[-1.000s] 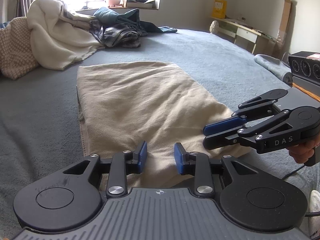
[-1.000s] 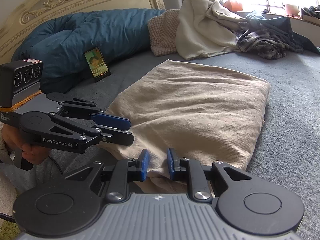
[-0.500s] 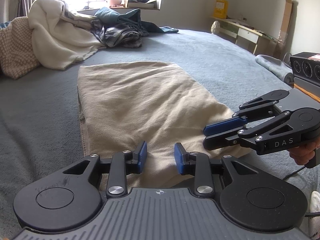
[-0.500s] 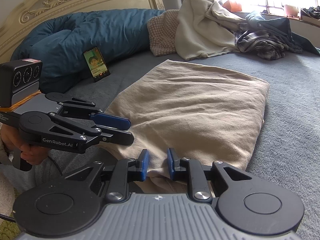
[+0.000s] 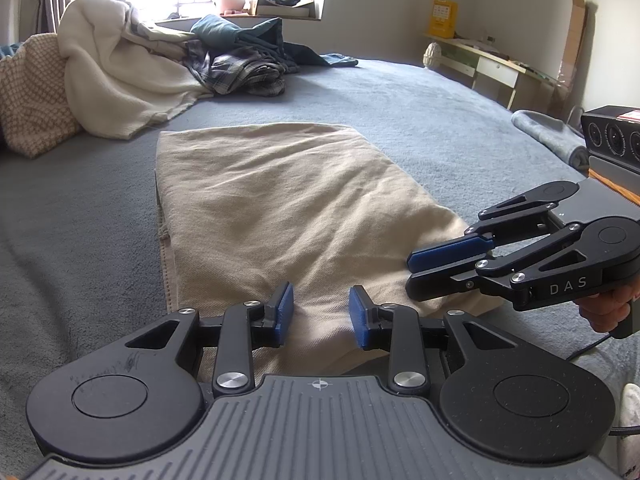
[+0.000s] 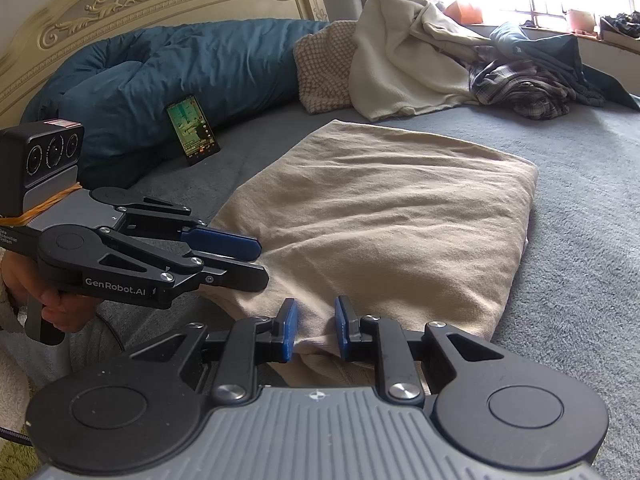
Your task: Fold clothes
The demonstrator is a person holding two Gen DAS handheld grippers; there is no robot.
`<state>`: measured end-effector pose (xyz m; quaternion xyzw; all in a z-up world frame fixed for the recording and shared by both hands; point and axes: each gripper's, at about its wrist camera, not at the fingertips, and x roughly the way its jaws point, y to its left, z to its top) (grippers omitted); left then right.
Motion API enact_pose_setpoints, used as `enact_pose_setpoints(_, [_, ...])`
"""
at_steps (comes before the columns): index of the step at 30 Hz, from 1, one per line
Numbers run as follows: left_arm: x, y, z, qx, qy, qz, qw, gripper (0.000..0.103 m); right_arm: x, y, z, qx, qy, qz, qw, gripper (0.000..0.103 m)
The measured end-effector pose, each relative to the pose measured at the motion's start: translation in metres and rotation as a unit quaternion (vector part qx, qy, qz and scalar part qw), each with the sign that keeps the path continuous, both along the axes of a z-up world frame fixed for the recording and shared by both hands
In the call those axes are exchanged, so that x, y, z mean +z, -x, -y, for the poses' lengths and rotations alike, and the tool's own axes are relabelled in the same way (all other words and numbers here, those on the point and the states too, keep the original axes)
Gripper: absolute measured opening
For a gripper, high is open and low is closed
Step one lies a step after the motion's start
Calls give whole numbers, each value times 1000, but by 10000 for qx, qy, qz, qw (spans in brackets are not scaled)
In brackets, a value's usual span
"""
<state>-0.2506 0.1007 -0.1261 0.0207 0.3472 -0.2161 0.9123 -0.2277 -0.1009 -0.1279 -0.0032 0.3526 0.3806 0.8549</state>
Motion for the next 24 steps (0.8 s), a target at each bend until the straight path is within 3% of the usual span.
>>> enact_pose_setpoints(6, [4, -2, 0, 60, 1, -56, 10000, 31, 0, 0, 1, 1, -4, 9, 10000, 21])
enact_pose_setpoints(14, [27, -13, 15, 35, -163, 296, 9994, 39, -1, 0, 1, -20, -9, 5, 10000, 22])
enact_pose_setpoints(19, [18, -52, 25, 421, -503, -109, 9978, 39, -1, 1, 1, -36, -9, 8, 10000, 22])
enact_pose_setpoints(24, [12, -64, 22, 661, -447, -431, 9959, 39, 11, -6, 3, -117, -48, -220, 9997, 22])
